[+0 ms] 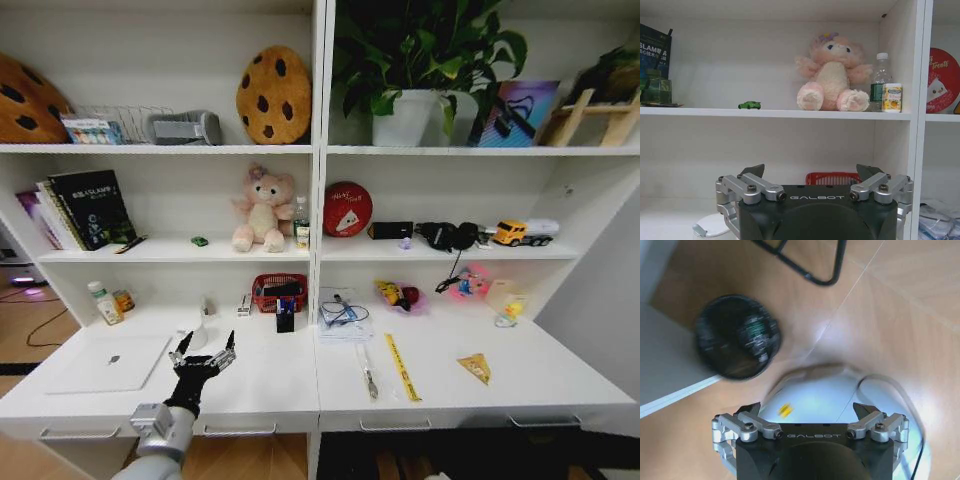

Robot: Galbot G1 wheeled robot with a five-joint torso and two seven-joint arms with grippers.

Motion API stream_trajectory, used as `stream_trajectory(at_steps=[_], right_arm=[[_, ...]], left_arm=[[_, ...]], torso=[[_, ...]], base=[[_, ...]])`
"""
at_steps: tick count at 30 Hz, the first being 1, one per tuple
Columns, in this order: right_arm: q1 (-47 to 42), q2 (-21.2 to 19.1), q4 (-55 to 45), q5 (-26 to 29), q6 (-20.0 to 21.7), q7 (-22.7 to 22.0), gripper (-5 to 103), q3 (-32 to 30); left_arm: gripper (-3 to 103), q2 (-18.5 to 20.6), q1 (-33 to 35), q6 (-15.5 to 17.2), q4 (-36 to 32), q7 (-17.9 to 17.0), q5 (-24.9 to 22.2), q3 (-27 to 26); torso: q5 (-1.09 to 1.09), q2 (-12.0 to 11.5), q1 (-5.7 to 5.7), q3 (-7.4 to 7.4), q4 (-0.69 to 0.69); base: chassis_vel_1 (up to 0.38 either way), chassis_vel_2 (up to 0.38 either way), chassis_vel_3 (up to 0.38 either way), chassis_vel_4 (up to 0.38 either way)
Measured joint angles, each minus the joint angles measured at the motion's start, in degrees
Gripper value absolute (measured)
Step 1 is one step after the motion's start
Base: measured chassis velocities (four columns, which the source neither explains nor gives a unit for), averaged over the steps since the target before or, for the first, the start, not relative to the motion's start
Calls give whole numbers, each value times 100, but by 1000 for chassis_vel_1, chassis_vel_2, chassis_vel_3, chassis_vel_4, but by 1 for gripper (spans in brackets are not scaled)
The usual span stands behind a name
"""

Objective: Organize the objects on the table.

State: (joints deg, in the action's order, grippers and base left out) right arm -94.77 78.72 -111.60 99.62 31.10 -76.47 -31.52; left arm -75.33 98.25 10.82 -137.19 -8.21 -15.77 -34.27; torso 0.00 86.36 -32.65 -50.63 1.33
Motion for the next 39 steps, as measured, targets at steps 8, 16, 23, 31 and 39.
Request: stream_trajectory(at_steps=[8,16,23,31,39], right_arm=[[324,-159,-2710,789,-1349,-1209,100,154],[731,-886,-3315,884,-401,-946,100,-201],[963,-1453,-3246,-2458,807,1894,100,-249],[1716,-2151,-1804,-6666,104,4667,100,-225],[1583,-2082,-538,-8006,-825,5381,100,-353]], left_arm=[[100,0,0,0,0,0,0,0],[100,0,0,0,0,0,0,1],[100,0,0,0,0,0,0,1],[100,0,0,0,0,0,0,0],[100,0,0,0,0,0,0,1]], torso=[[0,0,0,0,-4],[1,0,-1,0,0],[0,0,-1,0,1],[1,0,-1,-1,-1],[2,-1,-1,-1,1]], base=[[0,0,0,0],[0,0,0,0],[0,0,0,0],[0,0,0,0],[0,0,0,0]])
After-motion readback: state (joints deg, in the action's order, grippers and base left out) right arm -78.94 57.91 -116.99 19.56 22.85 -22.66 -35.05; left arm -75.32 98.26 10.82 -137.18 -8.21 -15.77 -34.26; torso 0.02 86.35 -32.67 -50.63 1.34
